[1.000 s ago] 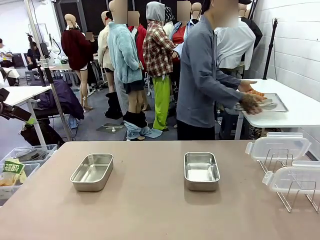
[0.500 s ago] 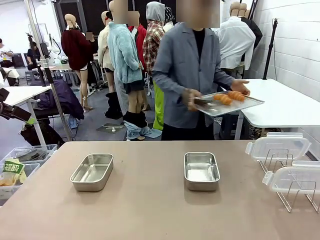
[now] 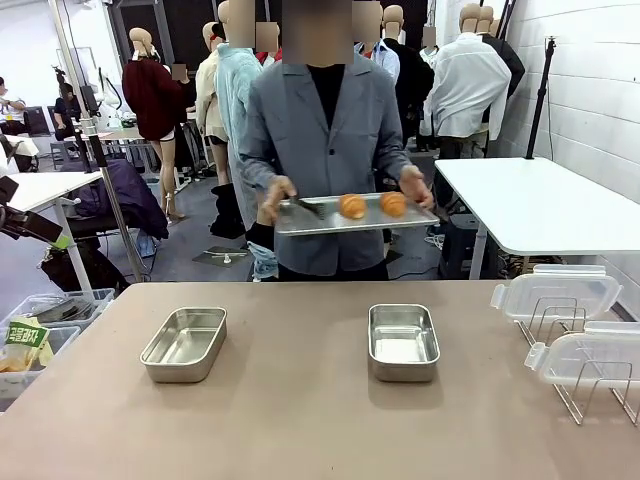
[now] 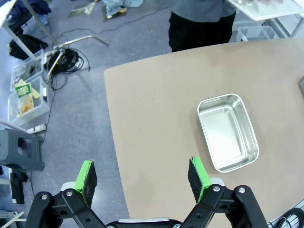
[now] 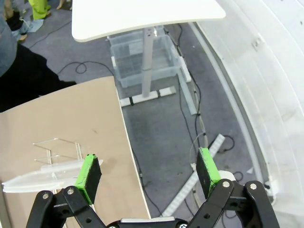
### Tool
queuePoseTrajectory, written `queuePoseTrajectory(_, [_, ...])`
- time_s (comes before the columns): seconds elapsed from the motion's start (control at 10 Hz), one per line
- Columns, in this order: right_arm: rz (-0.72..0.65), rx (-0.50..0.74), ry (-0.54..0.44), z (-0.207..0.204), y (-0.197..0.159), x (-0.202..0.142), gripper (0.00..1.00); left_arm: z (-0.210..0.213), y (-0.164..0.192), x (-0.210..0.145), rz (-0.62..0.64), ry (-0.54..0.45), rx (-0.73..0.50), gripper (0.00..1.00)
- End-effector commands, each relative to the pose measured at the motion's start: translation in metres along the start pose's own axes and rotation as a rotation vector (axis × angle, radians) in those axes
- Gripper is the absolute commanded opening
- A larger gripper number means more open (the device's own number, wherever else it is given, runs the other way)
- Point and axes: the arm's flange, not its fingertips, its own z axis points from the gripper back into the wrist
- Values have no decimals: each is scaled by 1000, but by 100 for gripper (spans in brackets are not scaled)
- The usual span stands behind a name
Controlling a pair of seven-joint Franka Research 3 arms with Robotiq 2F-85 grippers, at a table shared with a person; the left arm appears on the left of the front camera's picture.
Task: Place the bread in airtight containers.
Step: Lift both Airtight Container.
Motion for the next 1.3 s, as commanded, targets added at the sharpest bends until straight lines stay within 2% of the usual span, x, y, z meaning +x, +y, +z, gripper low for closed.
queuePoseTrajectory(0.0, [11, -5, 4, 0, 0, -1, 100, -1, 3, -1, -14, 0, 13, 100])
queuePoseTrajectory(1.2, [11, -5, 4, 0, 0, -1, 100, -1, 3, -1, -14, 0, 13, 100])
